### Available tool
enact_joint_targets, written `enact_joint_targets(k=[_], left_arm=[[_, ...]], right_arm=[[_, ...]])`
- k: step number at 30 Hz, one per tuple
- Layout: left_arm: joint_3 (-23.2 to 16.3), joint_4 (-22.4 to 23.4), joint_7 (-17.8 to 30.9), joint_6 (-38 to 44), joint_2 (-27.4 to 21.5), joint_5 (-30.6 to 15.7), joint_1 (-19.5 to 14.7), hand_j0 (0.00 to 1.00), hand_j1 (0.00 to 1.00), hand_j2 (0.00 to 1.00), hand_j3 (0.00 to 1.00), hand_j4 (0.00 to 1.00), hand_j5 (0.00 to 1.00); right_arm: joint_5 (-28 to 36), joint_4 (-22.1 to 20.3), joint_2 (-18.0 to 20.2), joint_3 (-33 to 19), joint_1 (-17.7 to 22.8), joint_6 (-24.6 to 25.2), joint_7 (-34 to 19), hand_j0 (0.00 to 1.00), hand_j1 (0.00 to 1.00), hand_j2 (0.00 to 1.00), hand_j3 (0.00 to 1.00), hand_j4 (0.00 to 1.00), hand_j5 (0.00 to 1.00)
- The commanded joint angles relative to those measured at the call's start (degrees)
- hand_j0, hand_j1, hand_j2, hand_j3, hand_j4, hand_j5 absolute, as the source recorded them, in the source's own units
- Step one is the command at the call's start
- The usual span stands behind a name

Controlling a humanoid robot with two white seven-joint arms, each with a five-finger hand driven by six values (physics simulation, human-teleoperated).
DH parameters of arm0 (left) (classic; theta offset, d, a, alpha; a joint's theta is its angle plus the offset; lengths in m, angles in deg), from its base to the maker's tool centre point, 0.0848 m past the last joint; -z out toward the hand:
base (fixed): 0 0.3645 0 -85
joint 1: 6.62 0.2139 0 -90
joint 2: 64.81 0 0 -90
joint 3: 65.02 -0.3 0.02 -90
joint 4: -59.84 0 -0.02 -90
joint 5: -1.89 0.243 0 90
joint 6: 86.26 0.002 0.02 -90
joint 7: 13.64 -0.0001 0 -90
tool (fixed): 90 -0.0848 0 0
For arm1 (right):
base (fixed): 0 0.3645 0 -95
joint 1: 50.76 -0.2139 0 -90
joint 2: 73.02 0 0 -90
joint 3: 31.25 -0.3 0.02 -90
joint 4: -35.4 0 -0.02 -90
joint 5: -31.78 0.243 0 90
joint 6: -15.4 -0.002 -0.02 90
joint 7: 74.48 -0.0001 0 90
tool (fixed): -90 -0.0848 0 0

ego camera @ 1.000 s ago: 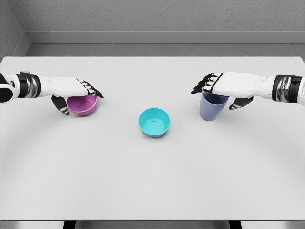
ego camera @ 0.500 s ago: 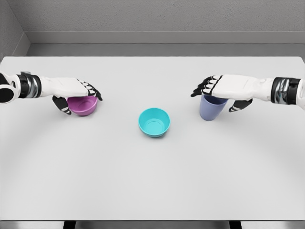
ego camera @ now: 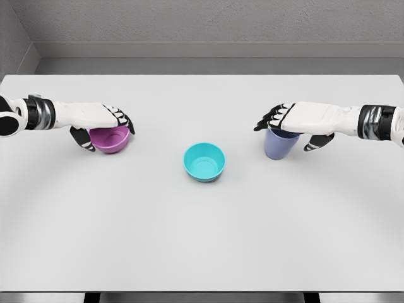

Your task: Stacking bowl and cup with both arms

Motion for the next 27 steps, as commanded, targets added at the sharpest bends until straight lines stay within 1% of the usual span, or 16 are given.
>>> enact_joint_targets(k=[1,2,3,7,13,17,19,20,21,24,27], left_arm=[[0.0,-0.4,-0.1,0.2,-0.1,-0.4,-0.1,0.58,0.58,0.58,0.58,0.58,0.58],[0.0,-0.4,-0.1,0.2,-0.1,-0.5,-1.0,0.58,0.58,0.58,0.58,0.58,0.58],[-0.1,-1.1,-0.1,0.2,-0.1,-0.5,-1.1,0.58,0.58,0.58,0.58,0.58,0.58],[0.0,-8.4,-0.1,0.2,-0.2,-0.7,-2.8,0.58,0.58,0.58,0.58,0.58,0.58],[0.1,-16.9,-0.1,0.2,0.6,-0.9,-5.1,0.58,0.58,0.58,0.58,0.58,0.58],[-0.2,-17.6,-0.1,0.2,5.3,-0.9,-6.1,0.58,0.58,0.58,0.58,0.58,0.58],[-2.4,-17.5,-0.1,0.2,8.1,-1.0,-7.7,0.58,0.58,0.58,0.58,0.58,0.58],[-3.3,-17.5,-0.1,0.2,9.2,-0.9,-8.0,0.58,0.58,0.58,0.58,0.58,0.58],[-3.4,-17.5,-0.1,0.2,10.3,-0.8,-8.0,0.58,0.58,0.58,0.58,0.58,0.58],[-6.1,-17.5,-0.1,0.2,11.1,-0.8,-9.0,0.58,0.58,0.58,0.58,0.58,0.58],[-6.4,-17.5,-0.1,0.2,11.8,-0.8,-8.9,0.58,0.58,0.58,0.58,0.58,0.58]], right_arm=[[0.3,0.3,0.0,0.0,0.0,0.2,0.0,1.0,1.0,1.0,1.0,1.0,1.0],[0.3,0.5,0.0,0.0,-0.1,0.2,0.0,1.0,1.0,1.0,1.0,1.0,1.0],[0.3,0.6,-0.2,0.0,-0.1,0.2,0.0,1.0,1.0,1.0,1.0,1.0,1.0],[0.1,0.6,-0.3,0.0,-0.1,0.2,0.0,1.0,1.0,1.0,1.0,1.0,1.0],[0.1,0.7,-0.3,0.0,-0.1,0.2,0.0,1.0,1.0,1.0,1.0,1.0,1.0],[0.1,0.7,-0.4,0.0,-0.4,0.2,0.0,1.0,1.0,1.0,1.0,1.0,1.0],[0.1,1.1,-0.4,0.0,-0.4,0.2,0.0,1.0,1.0,1.0,1.0,1.0,1.0],[0.1,1.4,-0.5,0.0,-0.4,0.2,0.0,1.0,1.0,1.0,1.0,1.0,1.0],[0.1,1.5,-0.7,0.0,-0.4,0.2,0.0,1.0,1.0,1.0,1.0,1.0,1.0],[0.1,1.5,-1.3,0.0,-0.8,0.2,0.0,1.0,1.0,1.0,1.0,1.0,1.0],[0.1,1.5,-1.4,0.0,-0.9,0.2,0.0,1.0,1.0,1.0,1.0,1.0,1.0]])
